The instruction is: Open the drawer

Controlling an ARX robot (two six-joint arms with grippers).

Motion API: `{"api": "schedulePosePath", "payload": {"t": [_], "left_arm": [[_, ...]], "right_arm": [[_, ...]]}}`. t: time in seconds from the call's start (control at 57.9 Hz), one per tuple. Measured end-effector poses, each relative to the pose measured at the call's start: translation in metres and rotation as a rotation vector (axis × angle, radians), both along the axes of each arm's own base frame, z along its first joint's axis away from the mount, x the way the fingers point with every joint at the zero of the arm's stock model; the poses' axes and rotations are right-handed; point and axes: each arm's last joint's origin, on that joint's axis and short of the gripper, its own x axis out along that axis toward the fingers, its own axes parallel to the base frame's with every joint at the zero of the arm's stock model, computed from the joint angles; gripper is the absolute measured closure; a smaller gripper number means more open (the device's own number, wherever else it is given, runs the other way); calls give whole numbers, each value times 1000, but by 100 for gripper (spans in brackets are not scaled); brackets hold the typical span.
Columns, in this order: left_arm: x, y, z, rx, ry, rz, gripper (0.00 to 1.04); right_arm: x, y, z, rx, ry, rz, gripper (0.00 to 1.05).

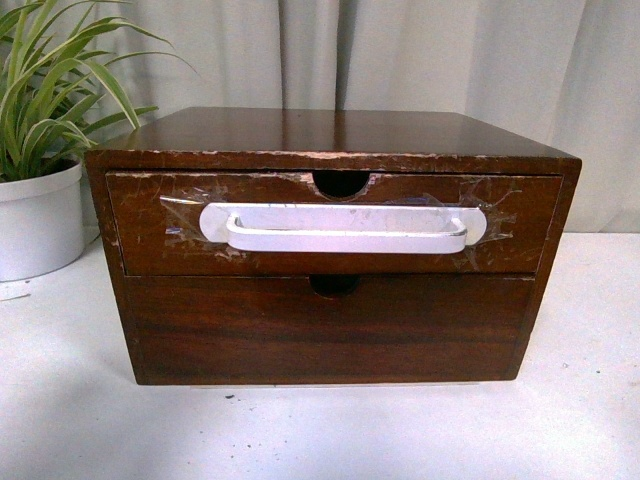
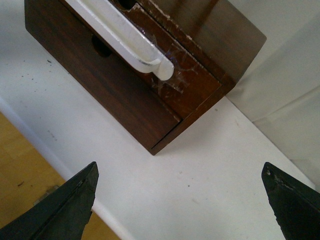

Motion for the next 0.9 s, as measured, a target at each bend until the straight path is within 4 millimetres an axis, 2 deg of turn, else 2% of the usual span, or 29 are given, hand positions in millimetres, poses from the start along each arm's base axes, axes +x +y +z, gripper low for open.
{"api": "schedulePosePath", "payload": {"t": [0.242,0.345,0.553,0.898], "left_arm": [[17,-28,49,114,30,-252,6],[28,-42,55,162,60,-323,6],[53,-71,45,216,102,-396,6],[95,-99,19,205,155,-421,6]], "right_arm": [[26,14,26,-105,12,55,9],[38,22,30,-163,27,85,9],[53,39,28,-241,75,163,9],[80,66,1,-287,129,233,9]]}}
